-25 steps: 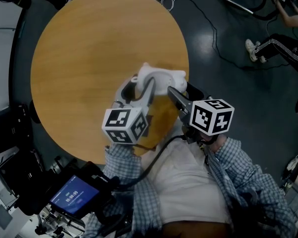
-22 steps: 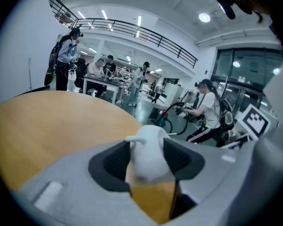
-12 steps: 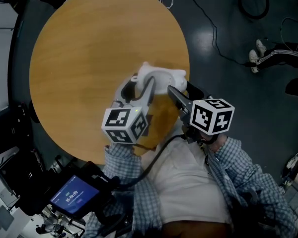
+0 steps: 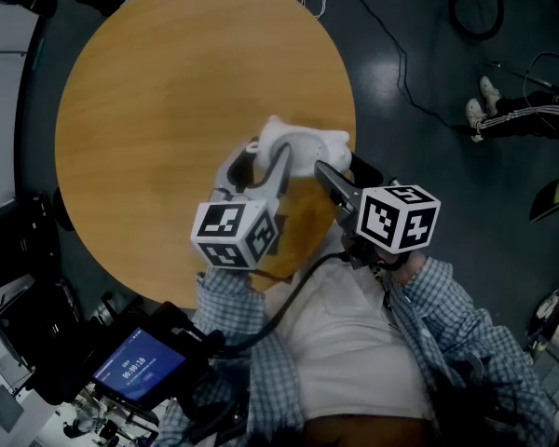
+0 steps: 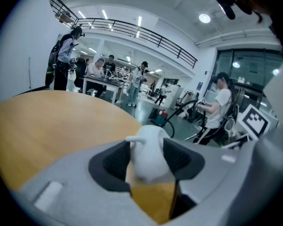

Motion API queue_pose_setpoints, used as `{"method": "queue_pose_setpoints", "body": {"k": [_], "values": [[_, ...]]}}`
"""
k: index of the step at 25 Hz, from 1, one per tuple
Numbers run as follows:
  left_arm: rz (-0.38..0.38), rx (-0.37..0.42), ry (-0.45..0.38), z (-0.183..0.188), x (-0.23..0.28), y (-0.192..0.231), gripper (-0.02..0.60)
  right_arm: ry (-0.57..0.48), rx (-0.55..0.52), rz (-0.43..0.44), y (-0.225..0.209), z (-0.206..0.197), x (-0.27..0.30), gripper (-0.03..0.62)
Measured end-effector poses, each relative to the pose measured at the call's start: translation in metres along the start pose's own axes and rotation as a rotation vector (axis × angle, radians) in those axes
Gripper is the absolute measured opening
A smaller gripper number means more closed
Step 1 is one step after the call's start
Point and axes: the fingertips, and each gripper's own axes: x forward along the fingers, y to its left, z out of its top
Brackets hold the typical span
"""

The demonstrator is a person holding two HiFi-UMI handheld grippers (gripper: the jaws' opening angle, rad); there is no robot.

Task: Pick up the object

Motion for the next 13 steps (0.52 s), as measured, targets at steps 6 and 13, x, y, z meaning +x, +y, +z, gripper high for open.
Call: {"method": "queue_pose_setpoints", "body": {"k": [6, 13], "values": [[0.003, 0.002, -0.003, 0.0019, 0.0005, -0.0005, 0.219, 0.002, -0.003, 0.003, -0.0001, 0.0016, 0.0001, 0.282], [0.004, 0.003, -0.005, 0.0019, 0.0, 0.0006, 0.219, 0.002, -0.006, -0.001, -0.0008, -0.0007, 0.0009, 0.282]]}}
